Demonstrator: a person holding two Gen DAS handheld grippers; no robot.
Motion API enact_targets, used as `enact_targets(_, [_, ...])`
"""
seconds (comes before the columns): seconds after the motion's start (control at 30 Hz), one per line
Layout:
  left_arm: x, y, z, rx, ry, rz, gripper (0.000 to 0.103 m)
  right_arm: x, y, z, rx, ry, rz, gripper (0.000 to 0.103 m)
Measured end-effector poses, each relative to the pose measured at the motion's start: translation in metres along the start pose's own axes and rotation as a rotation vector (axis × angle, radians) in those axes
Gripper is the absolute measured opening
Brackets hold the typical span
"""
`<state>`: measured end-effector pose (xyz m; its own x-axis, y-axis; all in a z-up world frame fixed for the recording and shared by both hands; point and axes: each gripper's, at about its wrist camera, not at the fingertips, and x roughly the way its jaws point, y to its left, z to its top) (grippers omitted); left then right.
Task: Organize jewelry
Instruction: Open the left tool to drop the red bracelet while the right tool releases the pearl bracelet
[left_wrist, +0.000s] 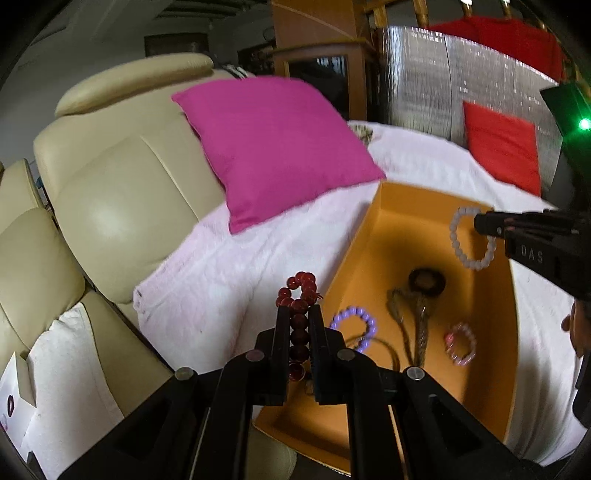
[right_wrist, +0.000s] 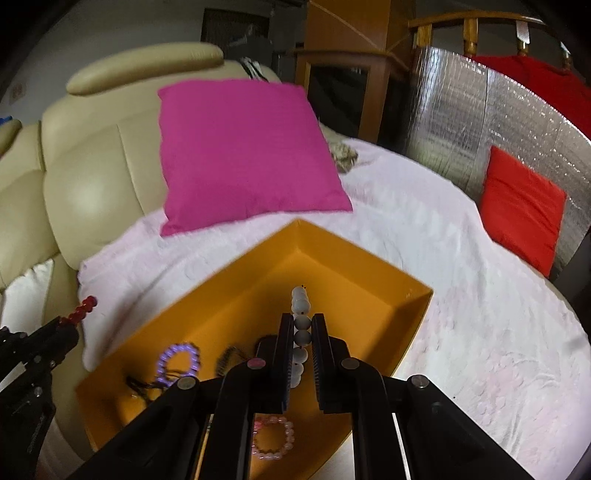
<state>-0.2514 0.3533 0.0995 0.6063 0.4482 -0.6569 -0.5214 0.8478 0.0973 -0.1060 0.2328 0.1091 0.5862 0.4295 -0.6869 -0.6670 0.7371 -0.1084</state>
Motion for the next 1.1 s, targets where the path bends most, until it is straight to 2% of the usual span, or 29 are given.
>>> enact_targets(0.27, [0.021,-0.017,-0.010,0.048,0.054,0.006,0.010,0.035,-0.012,-0.010,0.010,0.055,-0.021,0.011])
enact_targets(0.7, [0.041,-0.039,-0.020,0.105,0.142,0.061,0.012,0.054,-0.024,-0.021,0.041,0.107,-0.003,0.011])
enact_targets(0.8, [0.041,-0.042,-0.019,0.111,0.149,0.082,0.028,0.057,-0.027,-0.023,0.057,0.128,0.017,0.011])
enact_targets(0.87, [0.037,-0.044,-0.018,0.111,0.141,0.091,0.045,0.056,-0.030,-0.023,0.076,0.133,0.029,0.011])
enact_targets(0.97, [0.027,-0.048,-0.015,0.117,0.117,0.107,0.056,0.053,-0.036,-0.022,0.103,0.142,0.049,0.011])
enact_targets(1.1, [0.011,-0.053,-0.008,0.124,0.087,0.126,0.061,0.038,-0.045,-0.019,0.130,0.119,0.074,0.013])
